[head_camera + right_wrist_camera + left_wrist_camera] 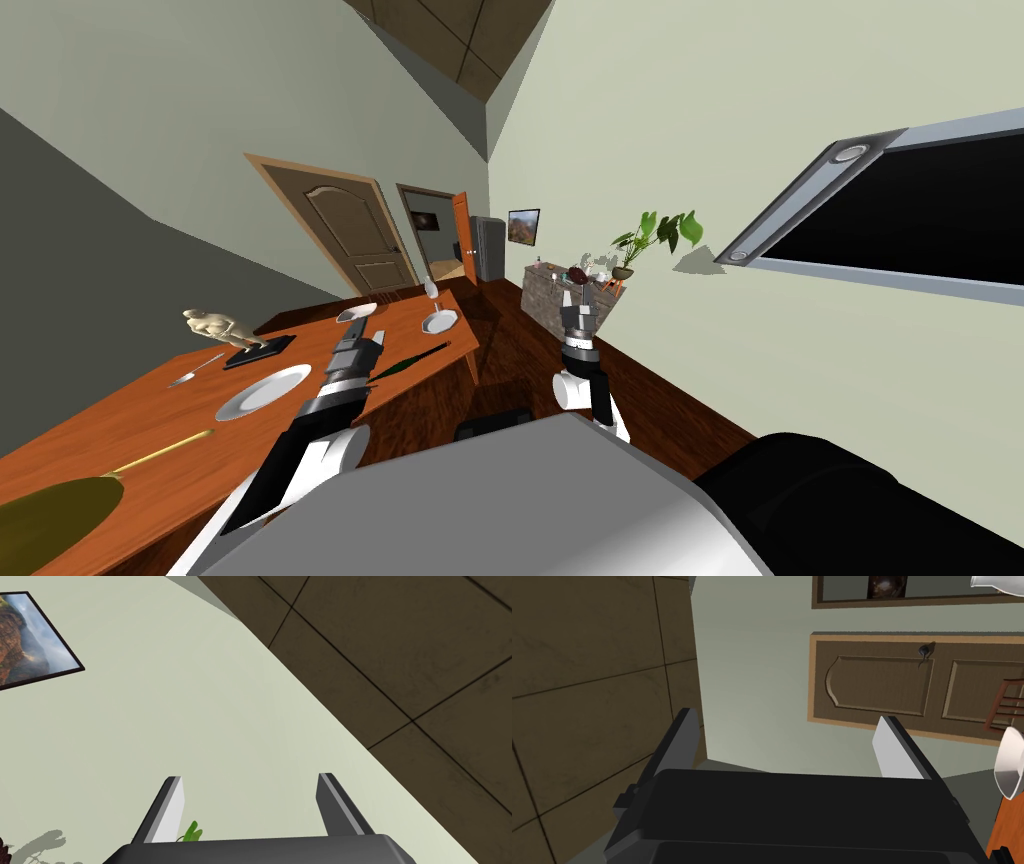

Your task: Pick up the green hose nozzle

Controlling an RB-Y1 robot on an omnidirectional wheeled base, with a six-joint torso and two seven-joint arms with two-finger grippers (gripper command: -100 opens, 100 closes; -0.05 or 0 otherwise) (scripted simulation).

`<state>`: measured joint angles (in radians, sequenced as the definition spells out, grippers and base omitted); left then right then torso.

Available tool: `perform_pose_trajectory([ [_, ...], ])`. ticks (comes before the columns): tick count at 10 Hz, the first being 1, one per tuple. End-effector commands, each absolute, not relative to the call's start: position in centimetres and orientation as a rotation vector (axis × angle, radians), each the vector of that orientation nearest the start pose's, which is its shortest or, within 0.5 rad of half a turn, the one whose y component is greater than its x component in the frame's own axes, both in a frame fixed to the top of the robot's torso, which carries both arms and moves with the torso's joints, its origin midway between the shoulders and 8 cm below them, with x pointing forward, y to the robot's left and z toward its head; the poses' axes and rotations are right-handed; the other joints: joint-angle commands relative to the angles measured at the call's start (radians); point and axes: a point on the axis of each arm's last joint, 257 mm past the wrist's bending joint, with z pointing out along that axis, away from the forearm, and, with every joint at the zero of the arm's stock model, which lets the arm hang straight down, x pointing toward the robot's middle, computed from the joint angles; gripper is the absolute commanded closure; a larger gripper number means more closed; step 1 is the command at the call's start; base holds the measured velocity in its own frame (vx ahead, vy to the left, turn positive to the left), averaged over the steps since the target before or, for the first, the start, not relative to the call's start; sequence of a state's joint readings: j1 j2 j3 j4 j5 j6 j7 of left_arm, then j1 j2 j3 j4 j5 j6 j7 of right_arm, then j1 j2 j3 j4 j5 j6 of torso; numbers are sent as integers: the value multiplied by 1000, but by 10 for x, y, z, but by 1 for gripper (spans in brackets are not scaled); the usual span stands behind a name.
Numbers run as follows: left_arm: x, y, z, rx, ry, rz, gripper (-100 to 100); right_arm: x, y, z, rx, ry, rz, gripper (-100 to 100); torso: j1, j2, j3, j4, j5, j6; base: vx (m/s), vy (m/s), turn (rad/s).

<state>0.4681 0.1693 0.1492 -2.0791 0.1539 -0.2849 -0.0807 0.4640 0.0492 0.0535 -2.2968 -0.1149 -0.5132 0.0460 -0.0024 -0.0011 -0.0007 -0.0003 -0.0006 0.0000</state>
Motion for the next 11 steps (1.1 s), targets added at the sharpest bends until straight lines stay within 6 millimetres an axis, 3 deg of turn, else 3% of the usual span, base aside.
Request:
perform_pose_trajectory([
  [1, 397, 382, -110, -937, 934, -1018, -100, 340, -277, 45, 705, 467, 1409, 0, 0, 0, 0, 0, 0, 0, 8, -41, -12],
  [2, 400, 396, -123, -978, 957, -983, -100, 340, -276, 45, 705, 467, 1409, 0, 0, 0, 0, 0, 0, 0, 17, -54, -15],
  [3, 400, 397, -126, -982, 959, -980, -100, 340, -276, 45, 705, 467, 1409, 0, 0, 0, 0, 0, 0, 0, 16, -46, 0],
  [5, 405, 426, -151, -1059, 991, -912, -100, 340, -277, 45, 705, 467, 1409, 0, -1, -1, 0, 0, 0, 0, 27, -58, -14],
  [8, 406, 443, -176, -1130, 1026, -863, -100, 340, -277, 45, 705, 467, 1409, 0, -1, -1, -1, 0, 0, 0, 32, -50, -6],
  [9, 406, 458, -190, -1172, 1037, -829, -100, 340, -277, 45, 705, 467, 1409, 0, 0, -1, -1, 0, 0, 0, 29, -40, -11],
  [10, 406, 459, -193, -1182, 1045, -824, -100, 340, -277, 45, 705, 467, 1409, 0, 0, -1, -1, 0, 0, 0, 25, -33, -3],
  [11, 405, 474, -208, -1227, 1056, -789, -100, 340, -277, 45, 705, 467, 1409, 0, 0, -1, 0, 0, 0, 0, 32, -35, -10],
])
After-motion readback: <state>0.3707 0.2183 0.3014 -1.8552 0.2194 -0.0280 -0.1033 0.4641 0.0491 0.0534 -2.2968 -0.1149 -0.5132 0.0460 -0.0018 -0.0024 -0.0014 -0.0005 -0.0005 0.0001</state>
